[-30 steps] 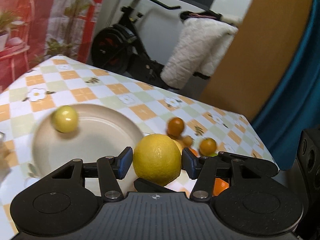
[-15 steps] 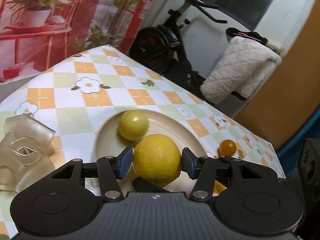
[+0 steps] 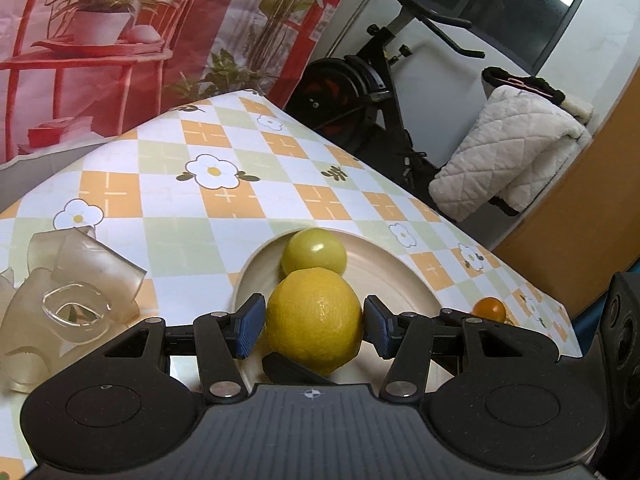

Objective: Organize fruits
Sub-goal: 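Lift the lemon with the left gripper and carry it over the plate, then lower the lemon into the plate and open the left gripper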

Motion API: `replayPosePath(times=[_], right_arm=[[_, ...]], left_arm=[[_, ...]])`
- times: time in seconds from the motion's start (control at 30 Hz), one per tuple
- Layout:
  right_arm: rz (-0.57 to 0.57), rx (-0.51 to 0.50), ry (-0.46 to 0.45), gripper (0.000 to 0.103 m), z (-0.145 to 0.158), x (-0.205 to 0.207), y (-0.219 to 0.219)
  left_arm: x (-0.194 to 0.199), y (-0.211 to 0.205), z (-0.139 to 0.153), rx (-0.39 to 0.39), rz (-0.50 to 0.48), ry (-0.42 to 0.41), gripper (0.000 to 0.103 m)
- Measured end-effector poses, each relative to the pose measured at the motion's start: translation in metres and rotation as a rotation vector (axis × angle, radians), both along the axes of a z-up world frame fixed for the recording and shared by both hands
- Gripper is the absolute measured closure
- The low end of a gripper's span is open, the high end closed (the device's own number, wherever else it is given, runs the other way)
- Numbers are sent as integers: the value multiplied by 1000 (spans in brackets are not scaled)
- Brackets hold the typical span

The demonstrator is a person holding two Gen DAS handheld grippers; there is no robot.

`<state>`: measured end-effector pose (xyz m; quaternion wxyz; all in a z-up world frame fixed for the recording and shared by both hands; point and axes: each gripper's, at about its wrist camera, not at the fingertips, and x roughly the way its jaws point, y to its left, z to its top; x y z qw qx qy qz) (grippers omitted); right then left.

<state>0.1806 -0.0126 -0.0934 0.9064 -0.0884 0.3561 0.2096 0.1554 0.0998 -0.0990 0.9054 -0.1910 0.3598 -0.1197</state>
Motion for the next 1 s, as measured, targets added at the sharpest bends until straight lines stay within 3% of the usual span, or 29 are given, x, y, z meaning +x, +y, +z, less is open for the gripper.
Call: replayPosePath(times=[0.6,1.0], right_arm=[[-6,-6,-15,48,5,-3,0],[-123,62,-82,49,24,-43,-54]], left_arm=[[-9,1,12,40,43,-33,46],[-27,-23,36,120,22,-104,45]])
